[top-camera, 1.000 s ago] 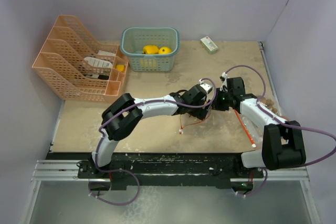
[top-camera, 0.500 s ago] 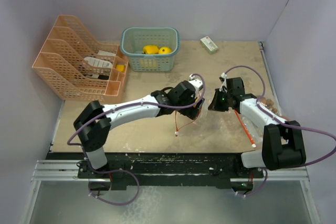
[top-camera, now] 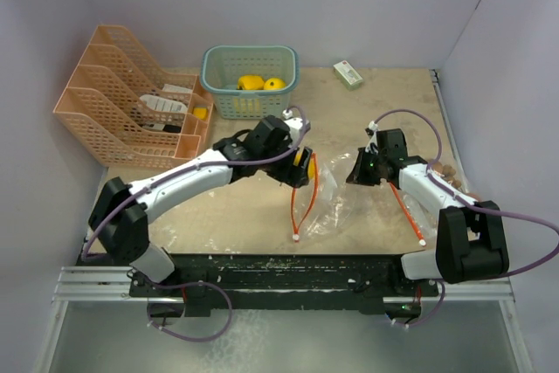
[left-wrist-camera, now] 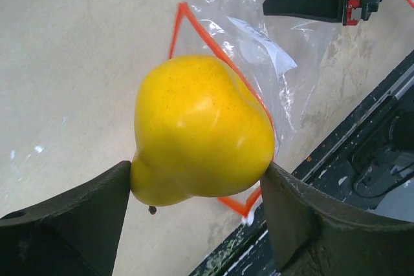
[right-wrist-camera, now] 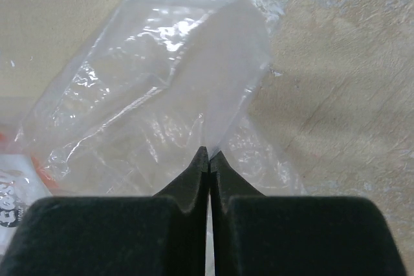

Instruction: Open the zip-top bag and remove the fake food

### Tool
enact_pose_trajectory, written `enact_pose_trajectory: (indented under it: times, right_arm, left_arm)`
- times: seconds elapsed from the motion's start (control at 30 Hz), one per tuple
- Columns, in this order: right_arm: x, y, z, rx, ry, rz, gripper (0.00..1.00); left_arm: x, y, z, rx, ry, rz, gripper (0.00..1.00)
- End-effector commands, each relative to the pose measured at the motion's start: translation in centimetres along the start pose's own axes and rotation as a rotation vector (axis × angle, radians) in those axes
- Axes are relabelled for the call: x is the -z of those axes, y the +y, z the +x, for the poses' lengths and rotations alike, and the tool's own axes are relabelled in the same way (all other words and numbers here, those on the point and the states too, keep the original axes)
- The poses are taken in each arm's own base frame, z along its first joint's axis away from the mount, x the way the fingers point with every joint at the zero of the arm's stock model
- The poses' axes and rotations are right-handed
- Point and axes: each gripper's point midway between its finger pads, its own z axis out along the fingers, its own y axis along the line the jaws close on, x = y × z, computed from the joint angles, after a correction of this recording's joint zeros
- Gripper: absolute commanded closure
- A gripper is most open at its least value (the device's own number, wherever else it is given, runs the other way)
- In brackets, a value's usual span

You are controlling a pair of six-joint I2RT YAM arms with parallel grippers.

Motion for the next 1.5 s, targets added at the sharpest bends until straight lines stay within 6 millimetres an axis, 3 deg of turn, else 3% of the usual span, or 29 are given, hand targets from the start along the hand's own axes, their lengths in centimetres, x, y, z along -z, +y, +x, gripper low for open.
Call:
enact_pose_trajectory:
  times: [0.0, 0.1, 0.3, 0.53, 0.63, 0.77, 0.87, 1.0, 1.17, 1.2, 1.27, 1.33, 1.47]
  right_arm:
    - [0.6, 0.8, -1.8, 0.004, -0.052, -0.005, 1.00]
    - [0.3, 0.8, -1.6, 0.000, -0.042, -0.014, 1.00]
    - [-0.1, 0.9, -1.1, 0.008, -0.020, -0.028, 1.00]
    - [0.1, 0.8, -0.5, 0.019, -0.012, -0.032, 1.00]
    - [0.2, 0.8, -0.7, 0.018, -0.019, -0.032, 1.00]
    - [0.4, 1.0, -1.2, 0.026, -0.033, -0.030, 1.00]
    - [0.4, 1.0, -1.3, 0.024, -0.035, -0.031, 1.00]
    - [0.8, 1.6, -2.5, 0.029, -0.056, -0.039, 1.00]
    - [3.7, 2.3, -7.5, 0.073, -0.184, 0.028, 0.96]
    - [4.3, 2.9, -8.5, 0.084, -0.207, 0.018, 0.79]
    - [5.6, 4.3, -10.6, 0.102, -0.253, -0.010, 0.54]
    - [6.6, 5.3, -12.1, 0.111, -0.278, -0.022, 0.37]
    - [8.6, 6.6, -14.9, 0.125, -0.334, -0.014, 0.21]
  left_arm:
    - [6.0, -0.1, -3.4, 0.010, -0.154, 0.047, 1.00]
    - [7.6, 2.1, -5.8, 0.064, -0.235, -0.021, 0.99]
    - [8.3, 6.6, -11.7, 0.104, -0.345, -0.163, 1.00]
    - [9.0, 15.9, -19.8, 0.194, -0.458, -0.334, 1.00]
    - [9.0, 19.3, -22.1, 0.229, -0.484, -0.365, 1.00]
    - [8.7, 20.9, -24.2, 0.234, -0.502, -0.354, 0.98]
    - [7.7, 20.8, -24.2, 0.246, -0.500, -0.322, 0.89]
    - [6.3, 20.3, -22.8, 0.297, -0.483, -0.268, 0.73]
    - [7.2, 20.2, -20.8, 0.301, -0.482, -0.292, 0.33]
    - [7.6, 20.4, -20.5, 0.300, -0.481, -0.305, 0.25]
    - [7.8, 20.4, -19.6, 0.303, -0.463, -0.317, 0.17]
    - [8.4, 19.8, -19.1, 0.301, -0.464, -0.301, 0.14]
    - [9.1, 18.7, -17.1, 0.317, -0.469, -0.269, 0.14]
